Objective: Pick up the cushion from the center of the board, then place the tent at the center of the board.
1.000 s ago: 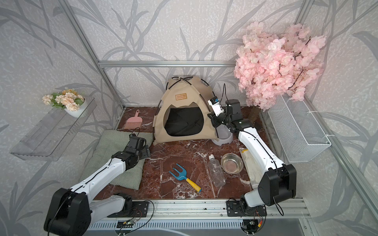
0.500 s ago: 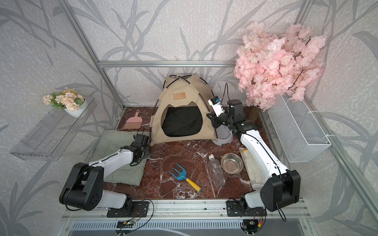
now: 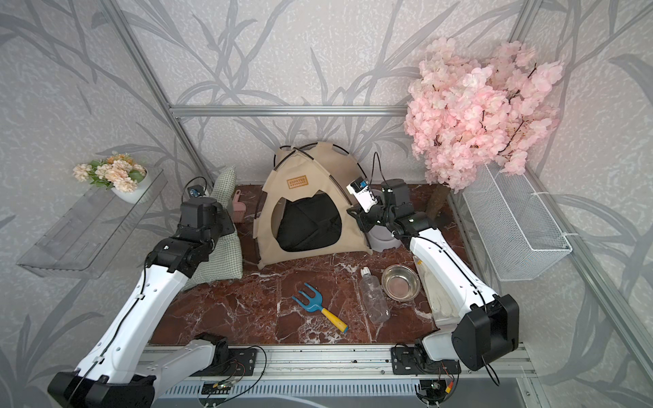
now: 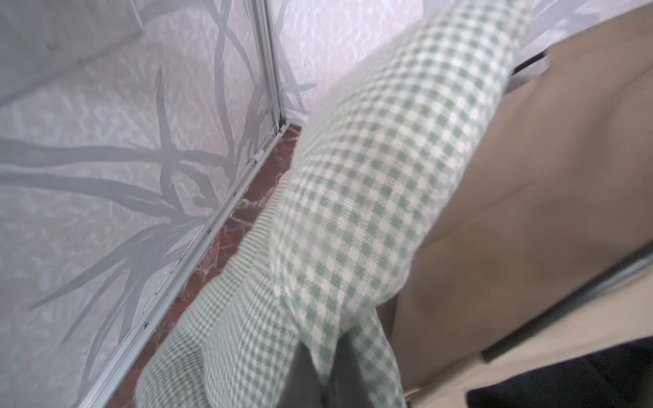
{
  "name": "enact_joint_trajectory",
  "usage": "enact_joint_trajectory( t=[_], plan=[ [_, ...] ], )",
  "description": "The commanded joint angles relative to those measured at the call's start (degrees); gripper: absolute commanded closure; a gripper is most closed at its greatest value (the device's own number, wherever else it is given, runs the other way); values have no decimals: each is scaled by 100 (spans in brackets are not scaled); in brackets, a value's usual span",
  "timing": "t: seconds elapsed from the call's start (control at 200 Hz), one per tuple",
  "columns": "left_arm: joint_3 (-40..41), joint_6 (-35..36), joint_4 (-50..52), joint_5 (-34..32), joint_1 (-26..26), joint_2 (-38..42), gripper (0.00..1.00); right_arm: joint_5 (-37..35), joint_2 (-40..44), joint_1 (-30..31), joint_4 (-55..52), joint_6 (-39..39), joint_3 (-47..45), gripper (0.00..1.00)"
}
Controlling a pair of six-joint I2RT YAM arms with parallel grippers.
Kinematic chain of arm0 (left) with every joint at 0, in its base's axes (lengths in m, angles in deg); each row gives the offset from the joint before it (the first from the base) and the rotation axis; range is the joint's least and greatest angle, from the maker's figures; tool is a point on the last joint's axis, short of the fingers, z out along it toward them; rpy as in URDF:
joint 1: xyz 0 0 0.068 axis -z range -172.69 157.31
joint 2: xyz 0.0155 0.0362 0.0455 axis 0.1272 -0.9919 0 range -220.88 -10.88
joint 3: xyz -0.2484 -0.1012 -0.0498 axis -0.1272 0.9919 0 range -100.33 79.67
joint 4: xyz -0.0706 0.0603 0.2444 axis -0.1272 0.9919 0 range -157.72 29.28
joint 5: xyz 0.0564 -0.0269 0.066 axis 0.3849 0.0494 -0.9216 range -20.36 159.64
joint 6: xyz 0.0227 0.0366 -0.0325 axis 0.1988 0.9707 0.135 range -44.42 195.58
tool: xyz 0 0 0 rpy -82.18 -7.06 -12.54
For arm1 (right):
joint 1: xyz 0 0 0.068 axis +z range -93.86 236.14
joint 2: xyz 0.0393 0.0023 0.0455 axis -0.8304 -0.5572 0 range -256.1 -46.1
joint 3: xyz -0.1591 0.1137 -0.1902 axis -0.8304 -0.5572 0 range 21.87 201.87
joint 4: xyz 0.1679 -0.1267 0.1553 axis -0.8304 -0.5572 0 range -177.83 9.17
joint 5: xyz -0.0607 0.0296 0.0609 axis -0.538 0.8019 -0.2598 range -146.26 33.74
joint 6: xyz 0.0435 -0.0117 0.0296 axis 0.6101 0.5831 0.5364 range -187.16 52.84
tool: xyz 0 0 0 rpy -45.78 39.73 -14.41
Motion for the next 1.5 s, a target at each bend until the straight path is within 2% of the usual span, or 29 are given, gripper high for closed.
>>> enact_joint_trajectory(
  t=[0.0, 0.15, 0.265, 0.48, 0.67, 0.72, 0.78, 0.85, 0.89, 0.99, 1.115, 1.29, 1.41, 1.495],
  plan=[
    [-687, 325, 376, 222, 9, 160, 100, -44, -169, 249, 576, -133, 18, 100],
    [-1654, 467, 517, 691, 14, 172, 100, -510, -569, 842, 1235, 159, 72, 100],
    [-2404, 523, 616, 782, 18, 154, 100, -818, -973, 1286, 1587, 285, 261, 100],
    [-3584, 525, 365, 1228, 16, 77, 100, -980, -1659, 1434, 2277, 1068, 304, 100],
    [-3892, 551, 80, 1803, 25, -43, 100, -1493, -2197, 1668, 2233, 919, 81, 100],
    [-3873, 534, -82, 2020, 26, -44, 100, -1598, -2205, 1660, 2391, 1079, -59, 92],
    [-3858, 514, -353, 2281, 25, -27, 100, -1634, -2201, 1659, 2423, 1193, -78, 77],
    [-3897, 464, -592, 2373, 29, -61, 100, -1707, -2163, 1659, 2021, 1336, 139, 59],
    [-3935, 460, -638, 2353, 27, -83, 100, -1804, -2075, 1661, 1676, 1472, 296, 52],
    [-3843, 440, -705, 2261, 25, -93, 100, -1976, -1525, 1659, 1117, 1829, 402, 42],
    [-3390, 323, -1062, 2457, 25, 79, 100, -2282, -920, 1674, 288, 2224, 594, 33],
    [-2478, -189, -1912, 3202, 30, 418, 100, -2491, -541, 1782, -779, 3335, 1249, 30],
    [-1537, -598, -2505, 3944, 34, 756, 100, -2059, -140, 2212, 8, 4291, 1156, 29],
    [-785, -890, -2889, 4230, 40, 1097, 100, -2042, 9, 2687, 890, 4909, 1047, 17]
  ],
)
